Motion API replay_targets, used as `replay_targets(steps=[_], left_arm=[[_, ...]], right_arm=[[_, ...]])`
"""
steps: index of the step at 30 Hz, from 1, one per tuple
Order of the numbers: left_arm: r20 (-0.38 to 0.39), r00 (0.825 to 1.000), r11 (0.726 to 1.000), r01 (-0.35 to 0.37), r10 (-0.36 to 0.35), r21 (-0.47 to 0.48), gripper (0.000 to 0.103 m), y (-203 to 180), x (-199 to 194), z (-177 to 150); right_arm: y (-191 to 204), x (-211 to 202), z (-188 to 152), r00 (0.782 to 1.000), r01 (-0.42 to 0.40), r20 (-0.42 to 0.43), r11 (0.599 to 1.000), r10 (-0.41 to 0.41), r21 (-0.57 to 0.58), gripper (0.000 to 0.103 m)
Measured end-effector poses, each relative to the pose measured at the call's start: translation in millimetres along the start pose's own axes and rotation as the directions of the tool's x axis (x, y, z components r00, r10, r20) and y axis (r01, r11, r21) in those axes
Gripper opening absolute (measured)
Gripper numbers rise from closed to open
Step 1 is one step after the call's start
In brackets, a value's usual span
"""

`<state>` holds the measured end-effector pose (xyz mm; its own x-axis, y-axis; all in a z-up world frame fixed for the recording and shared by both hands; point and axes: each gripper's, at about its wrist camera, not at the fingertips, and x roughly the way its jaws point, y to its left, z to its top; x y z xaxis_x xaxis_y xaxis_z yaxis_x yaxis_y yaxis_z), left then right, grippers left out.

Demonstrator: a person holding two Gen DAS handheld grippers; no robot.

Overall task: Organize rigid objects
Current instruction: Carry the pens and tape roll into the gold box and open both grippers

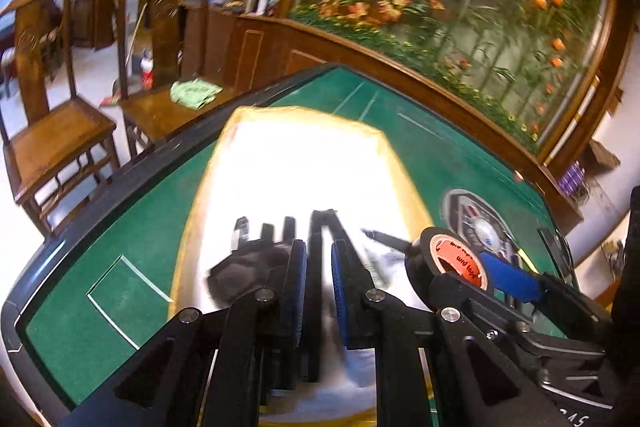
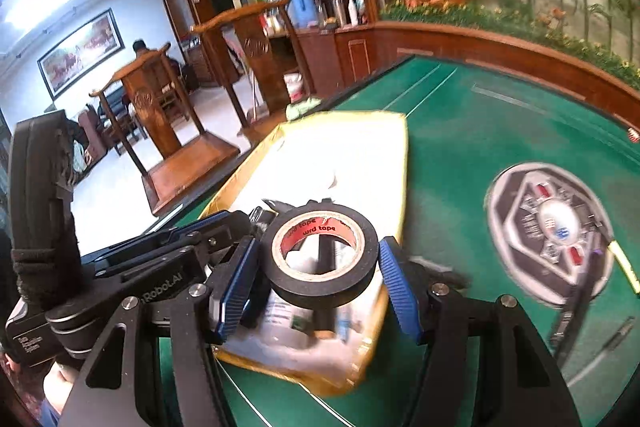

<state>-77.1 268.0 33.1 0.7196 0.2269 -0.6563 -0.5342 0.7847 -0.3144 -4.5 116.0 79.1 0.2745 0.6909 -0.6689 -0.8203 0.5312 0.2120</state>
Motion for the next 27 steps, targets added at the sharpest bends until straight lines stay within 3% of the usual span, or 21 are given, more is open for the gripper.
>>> replay_targets(steps=[10,12,13,14,17,27], left_arm=[[-0.037,0.999,0.999,0.007,-0.009,-0.042,0.013,29.1,4.6,-4.1],[-0.046,0.999,0.998,0.024,-0.026,-0.053,0.021,31.0,5.3,-4.9],[-0.051,0.998,0.998,0.028,-0.031,-0.058,0.035,31.4,5.6,-5.2],[-0.052,0.998,0.998,0.025,-0.029,-0.063,0.042,32.0,5.5,-5.5],[-0.045,0.999,0.997,0.027,-0.03,-0.066,0.056,32.3,2.5,-5.4],[-0.018,0.999,0.998,0.048,-0.049,-0.044,0.056,16.2,-15.6,-3.2]], right_arm=[[3.2,36.1,0.4,0.998,-0.024,-0.061,0.999,0.026,0.033,0.062],[0.7,35.5,0.8,0.998,-0.027,-0.053,0.999,0.029,0.04,0.062],[0.0,35.9,1.6,0.998,-0.031,-0.051,0.999,0.034,0.044,0.062],[-1.6,35.9,2.4,0.998,-0.043,-0.049,0.998,0.045,0.05,0.062],[-7.6,32.6,3.6,0.997,-0.066,-0.044,0.995,0.069,0.075,0.062],[-36.5,-8.7,5.9,0.993,-0.111,0.044,0.985,0.107,0.131,0.062]])
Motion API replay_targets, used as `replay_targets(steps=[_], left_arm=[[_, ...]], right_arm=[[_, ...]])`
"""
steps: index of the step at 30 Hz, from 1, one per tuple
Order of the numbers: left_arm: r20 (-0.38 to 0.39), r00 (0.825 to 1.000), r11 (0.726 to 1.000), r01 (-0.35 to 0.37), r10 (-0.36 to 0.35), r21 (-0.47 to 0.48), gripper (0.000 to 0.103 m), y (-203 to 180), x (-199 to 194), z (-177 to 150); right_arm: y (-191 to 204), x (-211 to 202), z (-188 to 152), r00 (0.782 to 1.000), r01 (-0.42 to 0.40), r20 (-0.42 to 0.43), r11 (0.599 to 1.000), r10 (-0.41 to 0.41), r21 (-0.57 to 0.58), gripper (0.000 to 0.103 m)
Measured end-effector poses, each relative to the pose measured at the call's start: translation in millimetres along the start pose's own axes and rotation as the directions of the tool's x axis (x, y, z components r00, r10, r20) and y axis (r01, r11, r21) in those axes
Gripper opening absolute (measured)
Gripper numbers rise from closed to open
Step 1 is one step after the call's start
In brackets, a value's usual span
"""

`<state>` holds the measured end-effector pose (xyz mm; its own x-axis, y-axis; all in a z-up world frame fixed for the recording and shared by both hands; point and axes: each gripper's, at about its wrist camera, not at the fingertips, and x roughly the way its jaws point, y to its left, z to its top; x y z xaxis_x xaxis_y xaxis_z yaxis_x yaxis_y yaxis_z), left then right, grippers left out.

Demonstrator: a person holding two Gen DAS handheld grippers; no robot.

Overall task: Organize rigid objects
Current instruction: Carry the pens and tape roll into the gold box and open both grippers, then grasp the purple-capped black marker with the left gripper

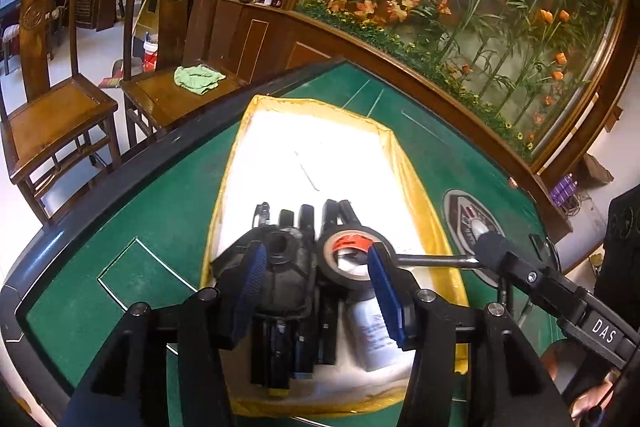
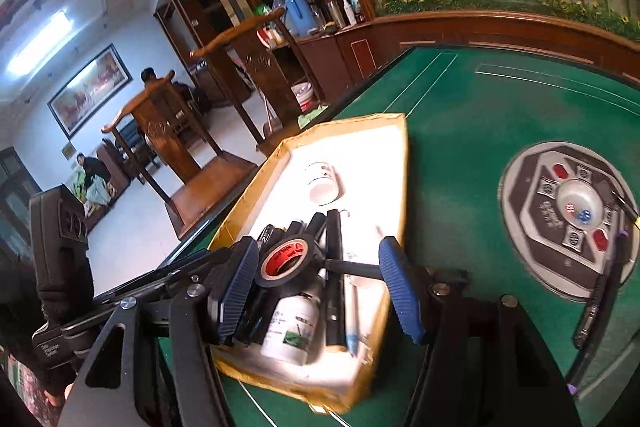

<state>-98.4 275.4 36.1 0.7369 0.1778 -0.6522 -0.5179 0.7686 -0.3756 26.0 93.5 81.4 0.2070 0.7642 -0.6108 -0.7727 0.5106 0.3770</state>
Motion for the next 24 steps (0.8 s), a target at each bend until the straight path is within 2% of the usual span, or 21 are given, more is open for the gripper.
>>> replay_targets(steps=[6,10,13,15,19,24], left_arm=[[0.004,1.0,0.998,0.02,-0.02,0.067,0.056,-33.0,-8.5,-4.5],[-0.01,0.999,0.99,0.041,-0.04,0.136,0.056,-65.0,-10.5,-12.0],[-0.027,0.998,0.978,0.052,-0.048,0.202,0.062,-92.4,-7.8,-20.0],[-0.044,0.998,0.968,0.064,-0.055,0.243,0.062,-111.3,-3.7,-27.2],[-0.104,0.993,0.943,0.089,-0.059,0.32,0.062,-150.8,15.3,-41.3],[-0.198,0.978,0.902,0.14,-0.062,0.408,0.061,-206.3,52.4,-54.4]], right_arm=[[-28.2,-29.4,-12.5,1.0,0.0,0.008,0.999,0.0,0.043,0.062],[-67.1,-61.7,-18.3,0.999,0.015,0.041,0.996,-0.019,0.09,0.062],[-107.7,-91.2,-19.7,0.995,0.062,0.072,0.988,-0.073,0.143,0.062],[-133.4,-107.9,-21.5,0.989,0.11,0.084,0.979,-0.126,0.173,0.062],[-181.0,-140.1,-29.8,0.961,0.238,0.09,0.948,-0.262,0.21,0.062],[-215.1,-162.8,-39.9,0.945,0.276,0.096,0.92,-0.312,0.279,0.062]])
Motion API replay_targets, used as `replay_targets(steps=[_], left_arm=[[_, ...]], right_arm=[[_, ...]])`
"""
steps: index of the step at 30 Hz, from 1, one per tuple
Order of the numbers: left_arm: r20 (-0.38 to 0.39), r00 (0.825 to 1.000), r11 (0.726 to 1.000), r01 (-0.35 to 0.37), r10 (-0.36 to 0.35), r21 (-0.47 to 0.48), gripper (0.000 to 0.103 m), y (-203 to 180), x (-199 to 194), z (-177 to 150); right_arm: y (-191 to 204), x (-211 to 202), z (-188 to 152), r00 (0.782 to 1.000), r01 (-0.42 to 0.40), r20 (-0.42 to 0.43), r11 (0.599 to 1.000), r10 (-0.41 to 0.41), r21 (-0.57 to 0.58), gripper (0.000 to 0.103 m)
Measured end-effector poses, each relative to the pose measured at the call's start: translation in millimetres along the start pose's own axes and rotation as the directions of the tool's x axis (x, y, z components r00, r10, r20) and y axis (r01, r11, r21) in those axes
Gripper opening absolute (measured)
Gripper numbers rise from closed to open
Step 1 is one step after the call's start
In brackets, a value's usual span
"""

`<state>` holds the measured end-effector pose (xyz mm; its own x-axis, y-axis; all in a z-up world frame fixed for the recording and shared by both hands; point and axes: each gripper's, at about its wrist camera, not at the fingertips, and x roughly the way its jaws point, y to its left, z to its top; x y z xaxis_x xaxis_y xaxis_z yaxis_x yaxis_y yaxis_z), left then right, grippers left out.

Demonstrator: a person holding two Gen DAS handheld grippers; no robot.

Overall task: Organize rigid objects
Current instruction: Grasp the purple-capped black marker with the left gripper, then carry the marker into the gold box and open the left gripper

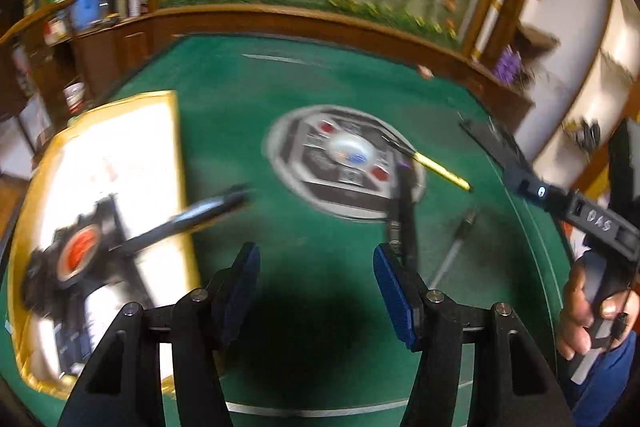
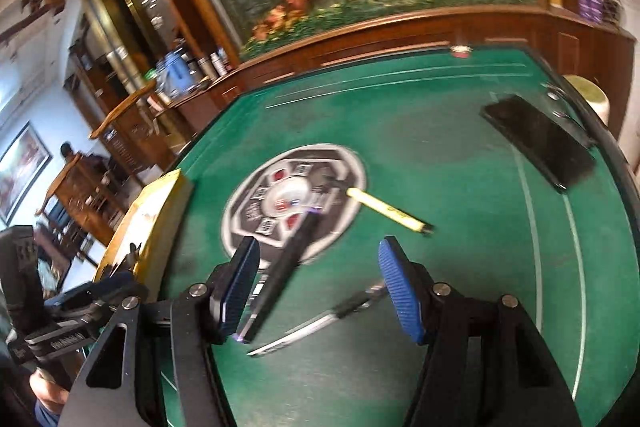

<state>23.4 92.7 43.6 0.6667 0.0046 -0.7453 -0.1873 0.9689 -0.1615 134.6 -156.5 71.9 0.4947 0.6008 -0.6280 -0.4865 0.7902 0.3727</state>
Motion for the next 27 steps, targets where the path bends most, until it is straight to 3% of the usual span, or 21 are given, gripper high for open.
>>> replay_targets(steps=[2,9,14,21,27], left_arm=[[-0.029,1.0,0.999,-0.01,0.012,0.051,0.054,-17.3,19.7,9.3],[-0.131,0.991,0.996,-0.028,0.039,0.087,0.047,-33.7,76.8,26.2],[-0.093,0.994,0.993,-0.045,0.055,0.108,0.045,-28.9,65.2,25.7],[-0.037,0.99,0.984,-0.139,0.135,-0.112,0.045,44.7,28.3,47.8],[0.044,0.971,0.94,-0.216,0.235,-0.265,0.045,118.4,-11.1,68.7]], right_arm=[[-4.7,0.0,0.7,1.0,0.009,0.001,1.0,-0.009,0.023,0.062],[-5.5,-5.7,-1.8,1.0,-0.004,0.01,0.999,0.003,0.035,0.062],[-4.1,-8.4,-1.4,1.0,-0.017,0.01,0.999,0.017,0.034,0.062],[-5.2,-4.5,-3.2,0.999,-0.032,-0.006,0.998,0.032,0.059,0.062],[-4.8,-2.7,-4.3,0.999,-0.031,-0.011,0.998,0.032,0.061,0.062]])
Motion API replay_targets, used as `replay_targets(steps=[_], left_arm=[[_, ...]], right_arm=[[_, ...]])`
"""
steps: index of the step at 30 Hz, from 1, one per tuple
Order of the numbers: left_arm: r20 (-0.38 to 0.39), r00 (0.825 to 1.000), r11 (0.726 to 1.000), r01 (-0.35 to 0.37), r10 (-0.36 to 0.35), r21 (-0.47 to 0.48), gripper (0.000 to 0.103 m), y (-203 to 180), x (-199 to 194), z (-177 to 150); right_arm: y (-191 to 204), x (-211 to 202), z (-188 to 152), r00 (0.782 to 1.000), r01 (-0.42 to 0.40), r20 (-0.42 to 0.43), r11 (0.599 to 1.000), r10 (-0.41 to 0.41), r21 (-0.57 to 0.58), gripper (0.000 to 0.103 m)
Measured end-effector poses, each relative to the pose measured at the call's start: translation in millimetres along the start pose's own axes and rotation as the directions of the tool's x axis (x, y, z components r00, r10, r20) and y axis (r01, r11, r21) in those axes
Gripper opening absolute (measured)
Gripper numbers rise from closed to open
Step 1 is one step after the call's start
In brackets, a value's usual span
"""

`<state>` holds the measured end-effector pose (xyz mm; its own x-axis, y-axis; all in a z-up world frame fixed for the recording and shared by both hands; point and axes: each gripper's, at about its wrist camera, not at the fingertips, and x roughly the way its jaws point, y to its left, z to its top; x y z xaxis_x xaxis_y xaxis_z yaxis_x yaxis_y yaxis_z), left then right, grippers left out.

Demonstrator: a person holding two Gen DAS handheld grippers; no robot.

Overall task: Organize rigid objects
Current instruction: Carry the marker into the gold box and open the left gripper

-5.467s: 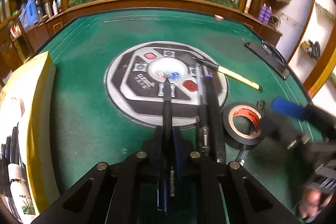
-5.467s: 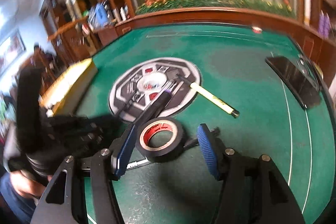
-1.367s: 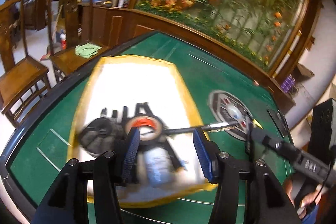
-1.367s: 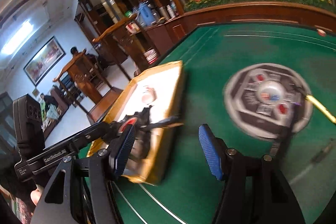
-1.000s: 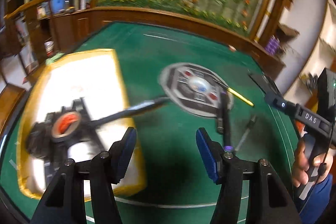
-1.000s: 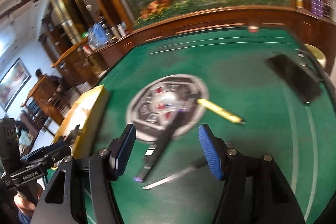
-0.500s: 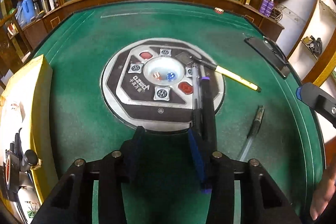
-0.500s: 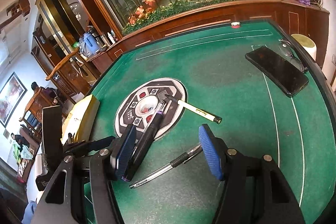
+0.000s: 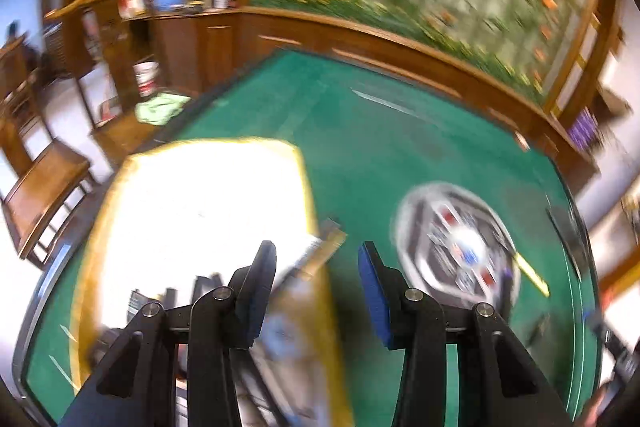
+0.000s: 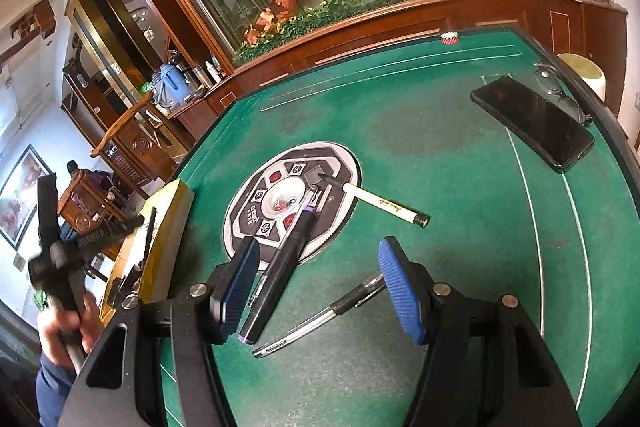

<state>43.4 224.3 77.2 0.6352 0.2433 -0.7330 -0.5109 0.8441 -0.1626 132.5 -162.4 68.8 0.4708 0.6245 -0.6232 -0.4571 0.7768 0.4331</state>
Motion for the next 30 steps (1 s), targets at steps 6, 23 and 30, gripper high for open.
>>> replay_targets(steps=[6,23,30], left_arm=[[0.006,0.998,0.998,0.058,-0.058,-0.001,0.045,1.7,-4.8,6.7],[-0.168,0.98,0.994,0.111,-0.111,-0.01,0.045,0.9,53.3,13.1],[-0.104,0.99,0.995,0.093,-0.098,-0.046,0.045,7.4,34.3,17.1]], right_arm=[[-1.2,-2.2,2.1,1.0,0.012,0.016,1.0,-0.012,0.001,0.062],[-2.0,0.6,2.5,1.0,-0.01,-0.01,1.0,0.01,0.01,0.062],[-2.5,-0.2,2.8,1.0,0.018,0.005,1.0,-0.018,0.005,0.062]])
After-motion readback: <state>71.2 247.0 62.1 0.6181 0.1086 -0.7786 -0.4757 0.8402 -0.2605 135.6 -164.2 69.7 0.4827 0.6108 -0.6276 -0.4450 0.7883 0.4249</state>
